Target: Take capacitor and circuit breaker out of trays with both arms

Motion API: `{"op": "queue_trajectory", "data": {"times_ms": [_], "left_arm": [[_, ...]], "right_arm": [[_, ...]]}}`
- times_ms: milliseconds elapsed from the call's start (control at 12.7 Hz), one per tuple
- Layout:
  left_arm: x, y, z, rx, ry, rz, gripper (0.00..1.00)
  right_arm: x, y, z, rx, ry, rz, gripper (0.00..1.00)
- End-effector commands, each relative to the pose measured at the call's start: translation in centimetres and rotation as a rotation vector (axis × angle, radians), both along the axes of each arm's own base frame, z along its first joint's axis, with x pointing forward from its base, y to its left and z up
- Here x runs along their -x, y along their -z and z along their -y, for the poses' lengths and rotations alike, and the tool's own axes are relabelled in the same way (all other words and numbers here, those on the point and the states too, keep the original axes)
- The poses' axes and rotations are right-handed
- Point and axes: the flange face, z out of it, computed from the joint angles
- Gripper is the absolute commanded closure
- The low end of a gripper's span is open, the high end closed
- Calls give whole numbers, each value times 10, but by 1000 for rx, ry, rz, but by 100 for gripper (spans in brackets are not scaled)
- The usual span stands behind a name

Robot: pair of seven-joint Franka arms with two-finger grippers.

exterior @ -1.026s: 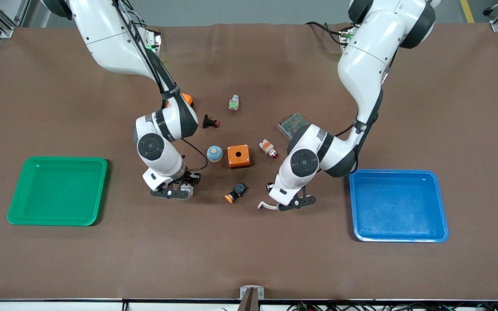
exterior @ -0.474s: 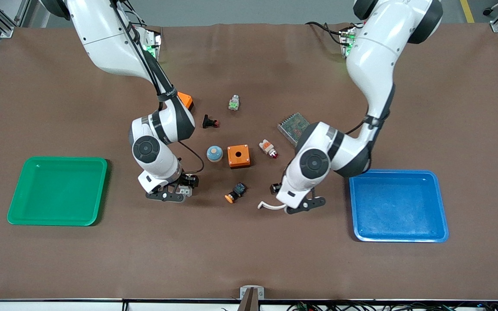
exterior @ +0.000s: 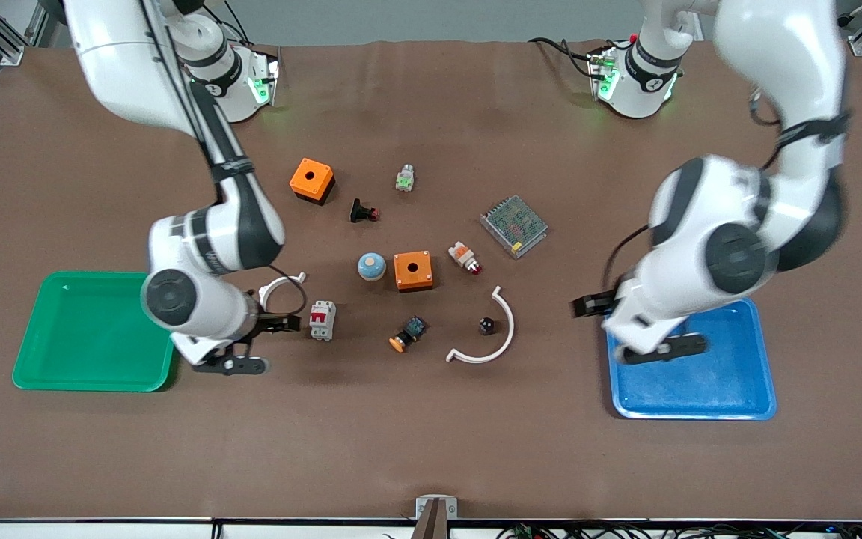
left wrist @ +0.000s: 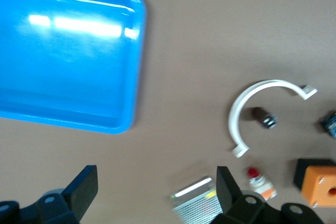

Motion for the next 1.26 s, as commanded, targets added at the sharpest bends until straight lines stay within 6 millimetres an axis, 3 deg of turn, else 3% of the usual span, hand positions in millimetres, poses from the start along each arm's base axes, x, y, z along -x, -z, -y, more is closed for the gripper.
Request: {"op": "queue_trajectory", "data": {"times_ms": [0,158,316,553,711,789,1184], "left_arm": [[55,-56,-87,52,47,34,0],[79,-88,-117,43,21,75,0],[89,-109,-125,31,12,84,0],[93,-143,-135,30,-6,112,0],[85,-161,-139,26,1,150,0],[80,-163,-141,10,15,155,0],[71,-157,-140,-31,43,143,0]], "right_arm": [[-3,-40,67,-34,-48,-44,0],[6,-71,107,9,-50,-77,0],[17,-100,136,54,-28,-101,0],[34,-139,180,27,35,-108,0],[41,-160,207,6,23,-87,0],[46,-172,224,0,43,-72,0],[70,-219,267,-19,57,-24,0]]}}
